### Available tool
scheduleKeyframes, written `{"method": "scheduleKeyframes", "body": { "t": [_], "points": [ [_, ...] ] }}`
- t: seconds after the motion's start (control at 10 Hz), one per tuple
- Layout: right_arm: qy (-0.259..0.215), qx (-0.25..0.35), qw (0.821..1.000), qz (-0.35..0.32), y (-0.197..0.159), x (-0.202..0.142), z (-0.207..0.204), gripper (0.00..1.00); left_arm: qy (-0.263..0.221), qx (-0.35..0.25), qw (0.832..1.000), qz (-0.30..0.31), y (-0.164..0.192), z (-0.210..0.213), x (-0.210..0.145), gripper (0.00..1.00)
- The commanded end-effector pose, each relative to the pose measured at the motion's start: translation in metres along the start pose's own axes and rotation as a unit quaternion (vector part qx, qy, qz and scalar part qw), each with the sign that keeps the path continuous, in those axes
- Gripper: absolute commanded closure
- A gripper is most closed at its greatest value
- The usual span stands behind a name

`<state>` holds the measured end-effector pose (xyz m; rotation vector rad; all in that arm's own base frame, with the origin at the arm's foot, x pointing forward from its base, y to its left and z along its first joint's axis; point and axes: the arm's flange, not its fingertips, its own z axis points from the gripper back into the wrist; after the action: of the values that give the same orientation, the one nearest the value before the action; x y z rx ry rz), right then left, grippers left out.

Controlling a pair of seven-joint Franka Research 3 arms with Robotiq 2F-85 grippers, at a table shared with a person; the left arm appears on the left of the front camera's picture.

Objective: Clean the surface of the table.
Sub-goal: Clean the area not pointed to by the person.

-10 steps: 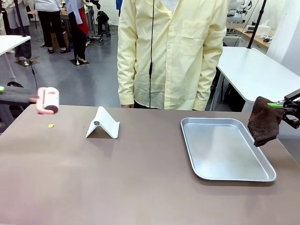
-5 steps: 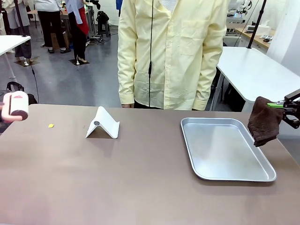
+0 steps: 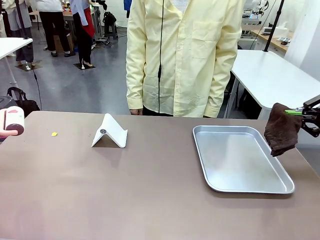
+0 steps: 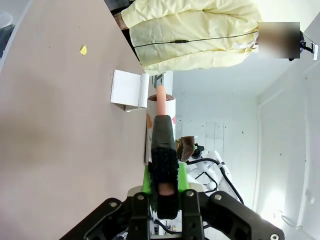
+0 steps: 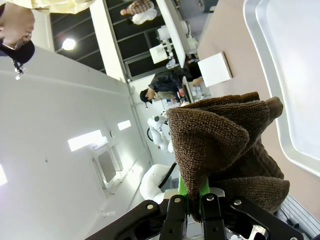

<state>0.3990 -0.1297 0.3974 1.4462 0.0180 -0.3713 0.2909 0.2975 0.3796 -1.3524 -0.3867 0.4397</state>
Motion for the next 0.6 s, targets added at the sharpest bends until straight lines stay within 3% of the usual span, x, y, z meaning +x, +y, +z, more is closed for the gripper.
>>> {"method": "scheduleKeyframes", "body": {
  "t": [0.0, 0.3, 0.5],
  "points": [
    [0.002, 0.011, 1.000, 0.003, 0.004, -0.001, 0.002, 0.92, 0.002, 0.005, 1.000, -0.009, -0.007, -0.001, -0.001, 0.78],
    [0.002, 0.011, 1.000, 0.003, 0.004, -0.001, 0.002, 0.92, 0.002, 0.001, 1.000, -0.005, -0.004, -0.002, 0.001, 0.78],
    [0.002, 0.011, 1.000, 0.003, 0.004, -0.001, 0.002, 0.92, 0.059, 0.028, 0.998, -0.002, -0.001, -0.007, 0.049, 0.78]
  ]
}}
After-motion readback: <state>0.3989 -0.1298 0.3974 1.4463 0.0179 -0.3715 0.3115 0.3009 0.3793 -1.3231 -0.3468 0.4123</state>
